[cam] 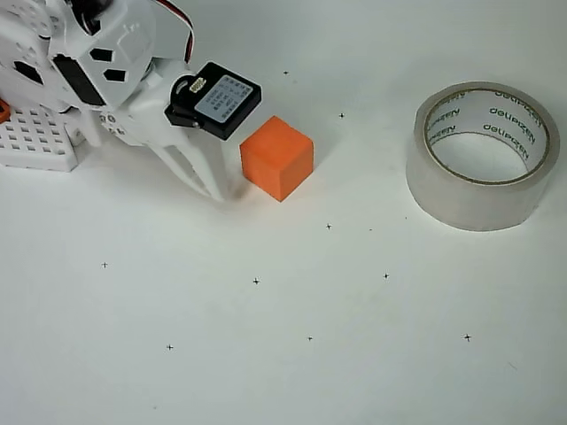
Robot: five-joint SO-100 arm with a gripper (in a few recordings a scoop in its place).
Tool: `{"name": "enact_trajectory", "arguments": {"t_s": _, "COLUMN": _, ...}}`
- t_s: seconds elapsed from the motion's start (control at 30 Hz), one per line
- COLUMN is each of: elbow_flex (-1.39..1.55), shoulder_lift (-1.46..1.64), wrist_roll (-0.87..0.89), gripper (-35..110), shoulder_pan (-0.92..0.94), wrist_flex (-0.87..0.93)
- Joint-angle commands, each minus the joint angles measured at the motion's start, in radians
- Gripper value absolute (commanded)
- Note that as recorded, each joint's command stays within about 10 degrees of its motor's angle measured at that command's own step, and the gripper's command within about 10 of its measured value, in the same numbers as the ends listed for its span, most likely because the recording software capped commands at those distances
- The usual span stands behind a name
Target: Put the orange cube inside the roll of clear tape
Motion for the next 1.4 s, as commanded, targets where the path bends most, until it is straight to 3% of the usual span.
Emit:
{"name": "enact_trajectory", "arguments": {"t_s": 0.0, "elbow_flex": -0.086, "shoulder_lift": 0.025, "wrist_roll": 0.026, "gripper": 3, "shoulder_pan": -0.049, "wrist_flex": -0.020}}
{"name": "enact_trajectory", "arguments": {"t_s": 0.23, "elbow_flex": -0.254, "shoulder_lift": -0.107, "wrist_roll": 0.069, "gripper": 7, "shoulder_pan": -0.067, "wrist_flex": -0.002}}
{"name": "enact_trajectory", "arguments": {"t_s": 0.47, "elbow_flex": -0.435, "shoulder_lift": -0.446, "wrist_roll": 0.075, "gripper": 22, "shoulder_pan": -0.100, "wrist_flex": 0.005}}
{"name": "enact_trajectory", "arguments": {"t_s": 0.67, "elbow_flex": -0.526, "shoulder_lift": -0.505, "wrist_roll": 0.078, "gripper": 33, "shoulder_pan": -0.152, "wrist_flex": -0.011}}
{"name": "enact_trajectory", "arguments": {"t_s": 1.37, "elbow_flex": -0.693, "shoulder_lift": -0.879, "wrist_roll": 0.064, "gripper": 44, "shoulder_pan": -0.215, "wrist_flex": -0.158}}
